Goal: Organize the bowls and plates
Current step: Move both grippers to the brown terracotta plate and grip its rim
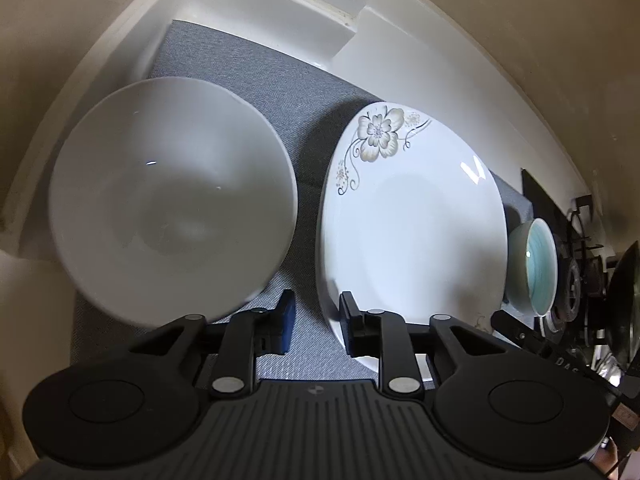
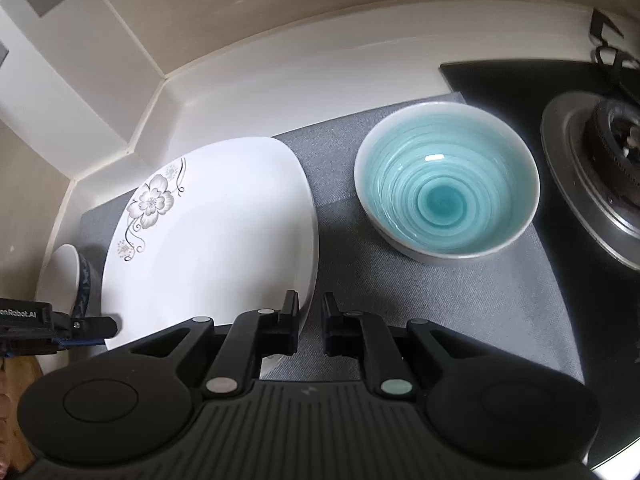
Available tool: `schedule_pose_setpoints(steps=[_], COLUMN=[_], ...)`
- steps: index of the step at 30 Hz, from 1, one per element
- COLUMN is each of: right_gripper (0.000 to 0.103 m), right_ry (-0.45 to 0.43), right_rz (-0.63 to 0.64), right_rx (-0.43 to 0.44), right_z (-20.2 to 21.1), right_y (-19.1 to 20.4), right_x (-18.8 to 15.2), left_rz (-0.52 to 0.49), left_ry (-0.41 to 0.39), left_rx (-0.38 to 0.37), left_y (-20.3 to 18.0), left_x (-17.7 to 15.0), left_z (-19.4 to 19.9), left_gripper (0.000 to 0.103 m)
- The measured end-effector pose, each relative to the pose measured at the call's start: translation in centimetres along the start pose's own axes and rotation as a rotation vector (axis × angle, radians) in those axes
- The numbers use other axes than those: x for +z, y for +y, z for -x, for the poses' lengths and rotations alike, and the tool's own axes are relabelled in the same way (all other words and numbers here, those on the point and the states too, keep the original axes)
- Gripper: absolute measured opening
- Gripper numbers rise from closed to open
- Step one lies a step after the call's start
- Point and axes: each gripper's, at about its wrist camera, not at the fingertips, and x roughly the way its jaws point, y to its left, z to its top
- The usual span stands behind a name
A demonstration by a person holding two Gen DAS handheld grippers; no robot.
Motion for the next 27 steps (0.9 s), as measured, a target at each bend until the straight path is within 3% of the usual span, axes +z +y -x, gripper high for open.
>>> schedule_pose_setpoints(steps=[3, 6, 12, 14, 15, 16, 22, 24, 26, 27], right_gripper=[0.024, 0.038, 0.039, 0.030, 0.011, 0.006, 0.006, 0.011, 0.027, 0.040], right_ry=[0.007, 0.060, 0.268, 0.290, 0.285, 0.272, 0.180, 0.170, 0.168, 0.165], right_rz=[-0.028, 0.008, 0.178, 0.222, 0.239, 0.250, 0.166, 0.095, 0.056, 0.055], right_rx=[-0.007, 0.069, 0.101, 0.095, 0.092, 0.069, -0.013, -0.013, -0.002, 0.003], right_z=[1.0, 2.0, 1.2, 0.9, 0.9, 1.0, 1.0, 1.2, 1.7, 2.0], right_y=[-0.3, -0.3, 1.2, 1.5, 1.6, 1.5, -1.3, -2.5, -3.4, -3.7], right_x=[-0.4, -2.0, -7.7, -8.9, -9.3, -9.4, -6.5, -5.4, -4.9, -5.0], left_rz=[-0.083, -0.115, -0.157, -0.188, -0.204, -0.216, -0.246, -0.245, -0.247, -0.249], left_ry=[-0.035, -0.031, -0.013, -0.012, -0.012, -0.009, 0.032, 0.063, 0.091, 0.102], left_rx=[0.035, 0.024, 0.040, 0.043, 0.044, 0.046, 0.060, 0.064, 0.071, 0.075], left_y=[-1.6, -2.3, -3.4, -4.0, -4.3, -4.5, -5.4, -5.6, -5.8, -5.9], left_x=[-1.0, -2.3, -4.6, -5.2, -5.4, -5.6, -6.5, -6.8, -6.9, -7.0], left_z=[1.1, 1.7, 1.7, 1.7, 1.6, 1.5, 0.1, -0.6, -1.4, -1.8], left_gripper=[0.026, 0.026, 0.027, 0.028, 0.029, 0.029, 0.030, 0.032, 0.034, 0.034])
